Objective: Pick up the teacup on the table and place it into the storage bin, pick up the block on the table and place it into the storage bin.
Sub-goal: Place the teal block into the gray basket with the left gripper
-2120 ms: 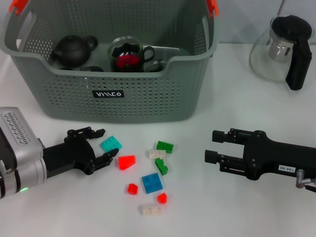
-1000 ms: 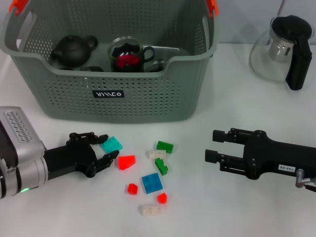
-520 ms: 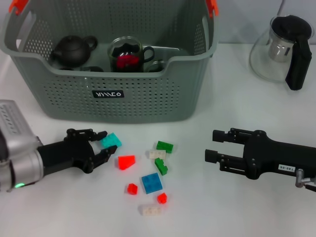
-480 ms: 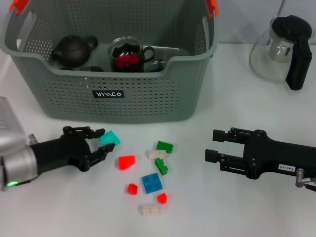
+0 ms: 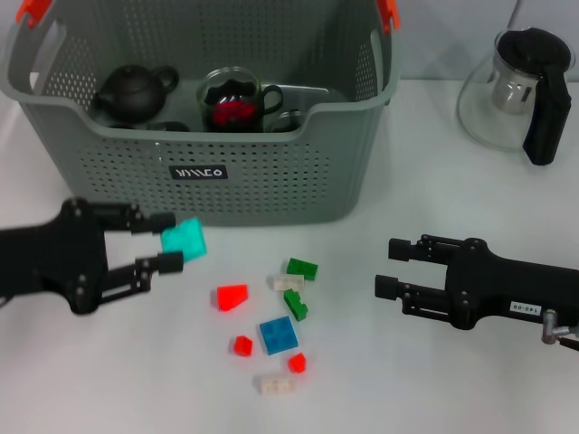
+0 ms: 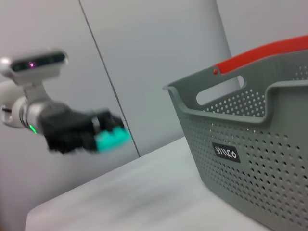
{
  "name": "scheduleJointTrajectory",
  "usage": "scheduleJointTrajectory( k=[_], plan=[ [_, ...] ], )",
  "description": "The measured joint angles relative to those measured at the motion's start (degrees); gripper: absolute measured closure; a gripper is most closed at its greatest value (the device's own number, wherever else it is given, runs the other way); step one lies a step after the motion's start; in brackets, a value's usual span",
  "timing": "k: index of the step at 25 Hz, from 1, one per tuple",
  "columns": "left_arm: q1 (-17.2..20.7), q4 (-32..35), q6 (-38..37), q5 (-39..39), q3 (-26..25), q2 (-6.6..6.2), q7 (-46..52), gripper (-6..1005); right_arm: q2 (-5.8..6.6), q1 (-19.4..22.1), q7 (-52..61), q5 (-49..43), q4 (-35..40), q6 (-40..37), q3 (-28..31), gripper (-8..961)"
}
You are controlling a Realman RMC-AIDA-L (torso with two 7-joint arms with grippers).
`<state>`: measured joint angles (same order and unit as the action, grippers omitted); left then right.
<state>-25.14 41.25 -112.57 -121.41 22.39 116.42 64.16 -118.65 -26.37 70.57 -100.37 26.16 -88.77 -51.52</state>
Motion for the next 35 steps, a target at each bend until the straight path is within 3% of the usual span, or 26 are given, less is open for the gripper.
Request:
scheduleJointTrajectory(
  k=[2, 5, 9, 13, 17, 20, 25, 30, 35],
  plan=[
    [-2.5, 0.2, -3.7, 4.0, -0.8, -0.40, 2.5, 581, 0.00, 0.0, 0.0, 0.0, 0.0, 0.2, 0.0, 279],
    [-4.4, 0.3, -3.3, 7.0, -0.7, -0.28, 4.4, 579, -0.01, 0.0, 0.0, 0.0, 0.0, 0.3, 0.1, 279],
    [-8.5, 1.1, 0.1, 11.8, -1.2, 0.02, 9.6, 575, -0.09, -0.3, 0.0, 0.0, 0.0, 0.4, 0.0, 279],
    [-12.7, 5.0, 8.1, 13.7, 0.5, 0.07, 17.0, 572, -0.09, -0.3, 0.0, 0.0, -0.2, 0.4, -0.1, 279],
    [-14.9, 8.2, 20.2, 13.1, 9.0, -0.28, 24.4, 569, -0.10, -0.4, 0.0, 0.0, -0.3, 0.4, -0.1, 279],
    [-15.5, 12.0, 30.4, 11.7, 18.1, -0.42, 32.0, 566, -0.20, -0.5, 0.0, 0.0, -0.1, 0.4, 0.0, 280],
    [-16.9, 18.2, 42.1, 0.5, 29.2, 0.05, 42.7, 562, -0.25, -0.6, -0.1, 0.0, -0.3, 0.6, 0.2, 280],
    [-18.8, 19.1, 50.7, -13.1, 34.5, 2.17, 48.0, 558, -0.31, -0.7, -0.2, 0.0, -0.3, 0.8, 0.3, 280],
    [-19.1, 19.3, 57.5, -21.1, 35.3, 6.12, 48.6, 554, -0.35, -0.8, 0.0, 0.0, -0.4, 1.2, 0.3, 280]
  ],
)
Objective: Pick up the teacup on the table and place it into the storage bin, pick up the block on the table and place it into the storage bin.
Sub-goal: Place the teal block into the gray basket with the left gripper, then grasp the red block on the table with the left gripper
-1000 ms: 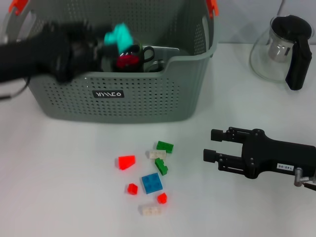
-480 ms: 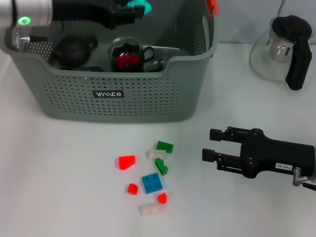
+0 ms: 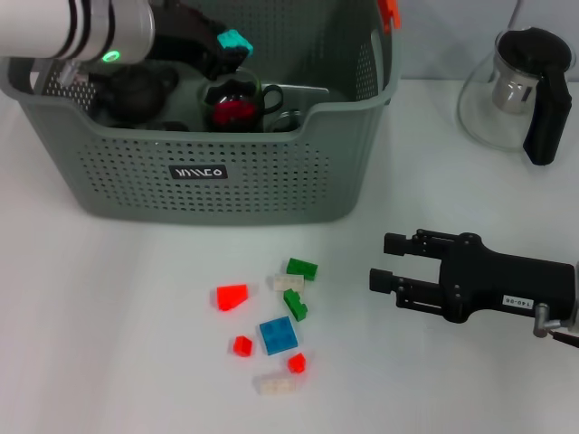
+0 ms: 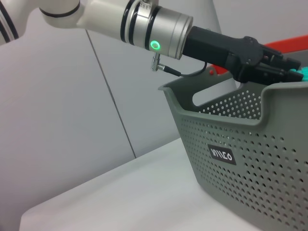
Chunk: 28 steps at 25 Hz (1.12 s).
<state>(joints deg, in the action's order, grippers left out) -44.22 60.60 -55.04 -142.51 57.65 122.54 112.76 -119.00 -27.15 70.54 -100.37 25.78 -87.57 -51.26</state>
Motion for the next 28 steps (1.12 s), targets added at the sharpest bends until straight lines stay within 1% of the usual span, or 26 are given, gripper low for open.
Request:
scheduleJointTrajectory(
  k=[3, 10, 13, 15, 16, 18, 19, 20, 22, 23, 25, 26, 27, 28],
  plan=[
    [0.0, 0.4, 0.6, -1.0, 0.1, 0.62, 0.8, 552, 0.00, 0.0, 0.0, 0.0, 0.0, 0.0, 0.0, 279],
    [0.0, 0.9, 1.0, -1.2, 0.2, 0.73, 1.9, 546, 0.00, 0.0, 0.0, 0.0, 0.0, 0.0, 0.0, 279],
    [0.0, 1.3, 1.0, -1.1, 0.2, 0.76, 2.1, 462, 0.00, 0.0, 0.0, 0.0, 0.0, 0.0, 0.0, 279],
    [0.7, 3.3, 0.0, 0.7, -0.7, 0.93, 2.5, 406, -0.01, 0.1, 0.0, 0.0, 0.0, 0.0, 0.0, 279],
    [1.5, 5.0, -1.2, 2.9, -1.7, 1.07, 2.3, 406, 0.00, 0.2, 0.0, 0.0, 0.0, 0.0, 0.0, 279],
    [3.9, 7.9, -5.5, 11.0, -5.3, 0.91, 0.2, 407, 0.00, 0.2, -0.1, 0.0, 0.0, 0.0, 0.1, 279],
    [4.9, 8.2, -8.6, 15.9, -7.1, 0.36, -1.3, 407, 0.01, 0.2, -0.1, 0.0, 0.0, 0.0, 0.1, 279],
    [6.4, 7.3, -14.6, 25.5, -10.7, -1.09, -3.8, 407, 0.02, 0.2, -0.1, 0.0, 0.0, 0.0, 0.1, 279],
    [7.5, 3.1, -23.8, 38.2, -14.7, -3.50, -7.4, 411, 0.05, 0.2, -0.1, 0.0, 0.0, 0.0, 0.1, 279],
    [8.0, -0.9, -28.8, 44.3, -16.6, -4.81, -9.3, 412, 0.08, 0.2, -0.1, 0.0, 0.0, 0.0, 0.1, 279],
    [8.4, -9.7, -38.6, 52.2, -20.5, -7.23, -13.7, 416, 0.08, 0.2, -0.2, 0.0, 0.0, 0.0, 0.1, 279],
    [8.5, -12.5, -41.3, 53.9, -21.9, -7.87, -15.2, 418, 0.06, 0.2, -0.2, 0.0, 0.0, 0.0, 0.1, 279],
    [9.0, -17.3, -46.2, 55.9, -25.1, -8.57, -18.7, 418, 0.05, 0.2, -0.2, 0.0, 0.0, 0.0, 0.0, 279],
    [9.4, -19.2, -48.2, 56.1, -26.7, -8.77, -20.6, 418, 0.04, 0.1, -0.2, 0.0, 0.0, 0.1, 0.0, 279]
  ],
)
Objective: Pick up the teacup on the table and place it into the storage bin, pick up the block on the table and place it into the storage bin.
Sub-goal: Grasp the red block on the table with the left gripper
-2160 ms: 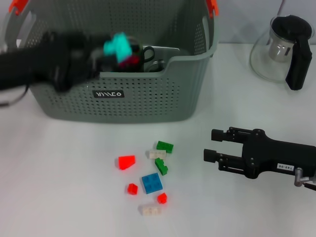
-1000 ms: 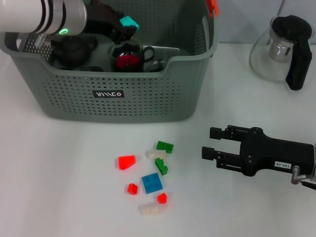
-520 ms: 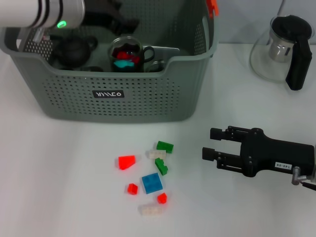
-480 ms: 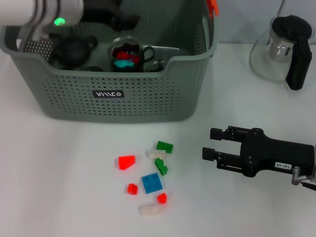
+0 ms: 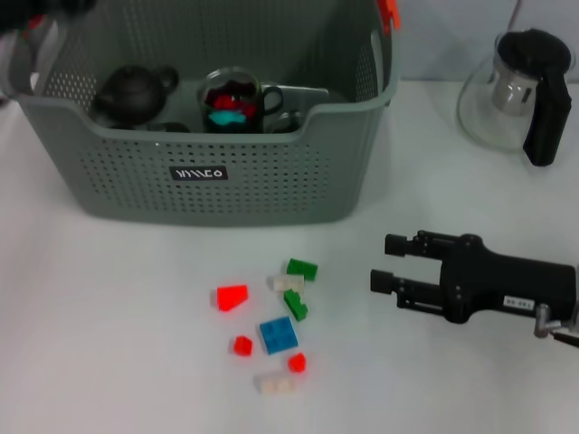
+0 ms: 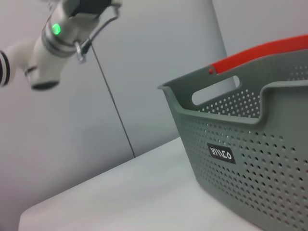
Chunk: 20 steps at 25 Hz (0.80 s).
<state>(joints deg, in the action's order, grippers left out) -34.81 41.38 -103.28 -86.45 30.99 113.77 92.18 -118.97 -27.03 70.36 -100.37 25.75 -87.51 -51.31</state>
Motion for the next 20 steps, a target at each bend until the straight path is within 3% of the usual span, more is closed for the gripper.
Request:
scheduleJointTrajectory(
  k=[3, 6, 11, 20],
  plan=[
    [3.5, -1.8, -2.5, -5.0, -1.9, 0.91, -6.8, 417, 0.06, -0.2, 0.2, 0.0, 0.0, 0.1, -0.2, 279],
    [7.1, -1.5, -3.2, -10.8, -1.7, 2.64, -14.2, 417, 0.08, -0.3, 0.2, 0.0, 0.1, 0.1, -0.2, 279],
    [11.6, -1.5, -1.7, -23.1, -1.8, 4.56, -23.2, 417, 0.07, -0.3, 0.2, 0.0, 0.0, 0.1, -0.3, 279],
    [12.8, -5.1, 11.6, -35.9, 2.0, 7.24, -29.5, 417, -0.09, 0.2, 0.2, -0.7, -0.5, -0.1, -0.4, 279]
  ],
)
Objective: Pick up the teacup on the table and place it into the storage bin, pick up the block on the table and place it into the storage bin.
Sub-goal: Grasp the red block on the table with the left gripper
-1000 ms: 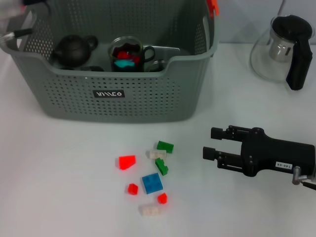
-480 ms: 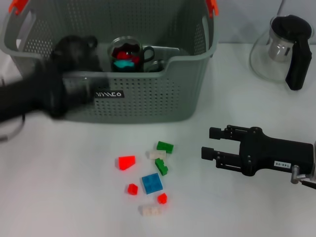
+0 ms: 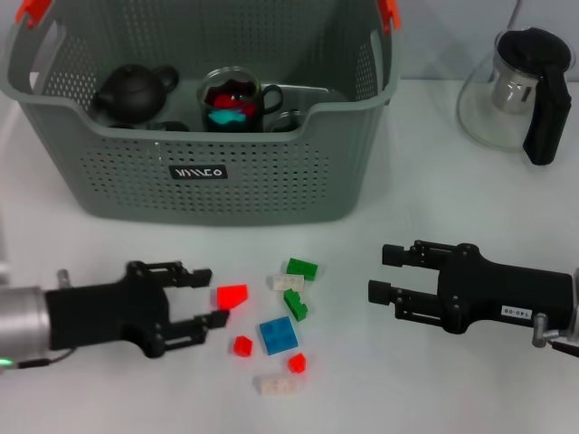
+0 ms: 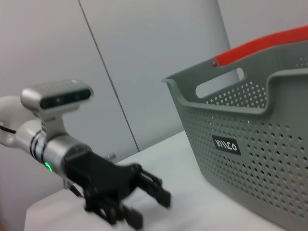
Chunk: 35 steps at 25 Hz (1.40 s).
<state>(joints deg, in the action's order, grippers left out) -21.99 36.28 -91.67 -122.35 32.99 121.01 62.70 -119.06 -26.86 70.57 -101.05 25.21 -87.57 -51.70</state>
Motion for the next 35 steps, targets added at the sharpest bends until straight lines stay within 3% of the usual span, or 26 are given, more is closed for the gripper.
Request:
scheduleJointTrajectory(
  k=[4, 7, 13, 35],
  plan=[
    [-0.7, -1.5, 6.7, -0.4, 3.3, 2.30, -5.0, 417, -0.03, 0.0, 0.0, 0.0, 0.0, 0.2, 0.0, 279],
    [-1.5, -2.5, 10.7, -0.3, 3.8, 3.24, -6.1, 417, -0.03, 0.1, 0.0, 0.0, -0.1, 0.2, 0.2, 279],
    [-3.2, -5.3, 15.4, -0.1, 3.6, 3.18, -6.3, 418, -0.03, 0.2, 0.0, 0.0, -0.2, 0.3, 0.1, 280],
    [-3.6, -5.5, 19.3, -0.6, 4.5, 3.30, -6.2, 445, 0.06, 0.2, 0.0, 0.0, -0.2, 0.3, 0.5, 280]
  ],
)
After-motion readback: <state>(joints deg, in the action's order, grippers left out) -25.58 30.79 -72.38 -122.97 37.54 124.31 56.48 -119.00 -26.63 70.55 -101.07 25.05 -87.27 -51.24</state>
